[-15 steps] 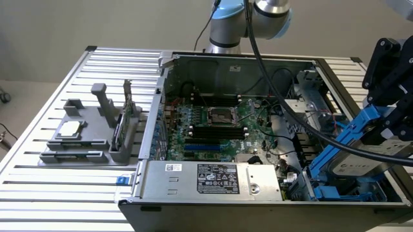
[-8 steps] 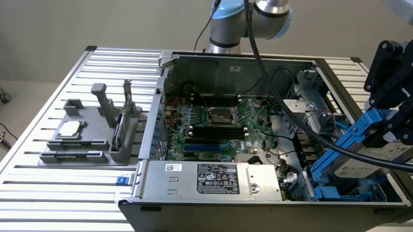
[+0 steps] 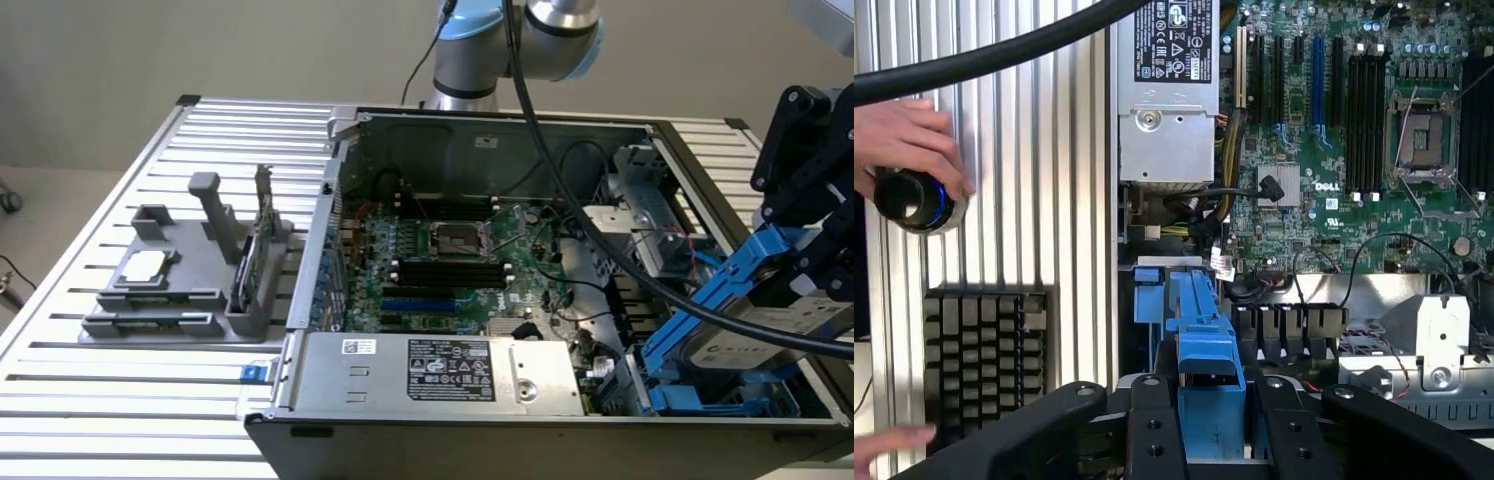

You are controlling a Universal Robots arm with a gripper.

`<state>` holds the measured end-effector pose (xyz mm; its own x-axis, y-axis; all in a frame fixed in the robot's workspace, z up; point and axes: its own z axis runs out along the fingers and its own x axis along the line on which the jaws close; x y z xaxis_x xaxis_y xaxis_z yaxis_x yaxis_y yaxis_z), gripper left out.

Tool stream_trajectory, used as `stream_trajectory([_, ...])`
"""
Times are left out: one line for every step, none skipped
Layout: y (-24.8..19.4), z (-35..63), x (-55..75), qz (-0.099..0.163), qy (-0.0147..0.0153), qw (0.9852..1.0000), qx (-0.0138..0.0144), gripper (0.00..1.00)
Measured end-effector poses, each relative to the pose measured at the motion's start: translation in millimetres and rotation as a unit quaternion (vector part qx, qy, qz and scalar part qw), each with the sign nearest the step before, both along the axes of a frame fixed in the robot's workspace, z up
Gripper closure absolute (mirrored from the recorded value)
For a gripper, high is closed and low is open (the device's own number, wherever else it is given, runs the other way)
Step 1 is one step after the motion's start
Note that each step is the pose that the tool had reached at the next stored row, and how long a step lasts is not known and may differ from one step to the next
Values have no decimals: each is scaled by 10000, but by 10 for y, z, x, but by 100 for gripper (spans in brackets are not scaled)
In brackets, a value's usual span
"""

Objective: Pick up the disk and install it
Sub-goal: 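Insert the disk into the insertion slot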

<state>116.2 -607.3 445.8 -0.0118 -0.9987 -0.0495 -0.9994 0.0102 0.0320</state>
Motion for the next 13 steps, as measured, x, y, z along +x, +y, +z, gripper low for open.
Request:
stream_trajectory([0, 0, 0, 0, 0, 10000, 0, 67])
stream_trajectory([0, 0, 0, 0, 0, 10000, 0, 67])
stream_trajectory([0, 0, 0, 0, 0, 10000, 0, 67])
stream_trajectory([0, 0, 0, 0, 0, 10000, 0, 67])
stream_trajectory([0, 0, 0, 0, 0, 10000, 0, 67])
stream_trajectory([0, -1, -3, 0, 0, 10000, 0, 67])
stream_trajectory([0, -4, -9, -1, -1, 10000, 1, 67])
stream_trajectory([1, -7, -15, 0, -6, 10000, 0, 67])
stream_trajectory([2, -11, -21, 0, -12, 10000, 0, 67])
stream_trajectory([2, -13, -24, 0, -17, 10000, 0, 67])
stream_trajectory([5, -15, -25, 0, -24, 10000, 0, 67])
stream_trajectory([6, -16, -27, 0, -36, 10000, 0, 67])
stream_trajectory([7, -19, -27, 0, -49, 10000, 1, 67])
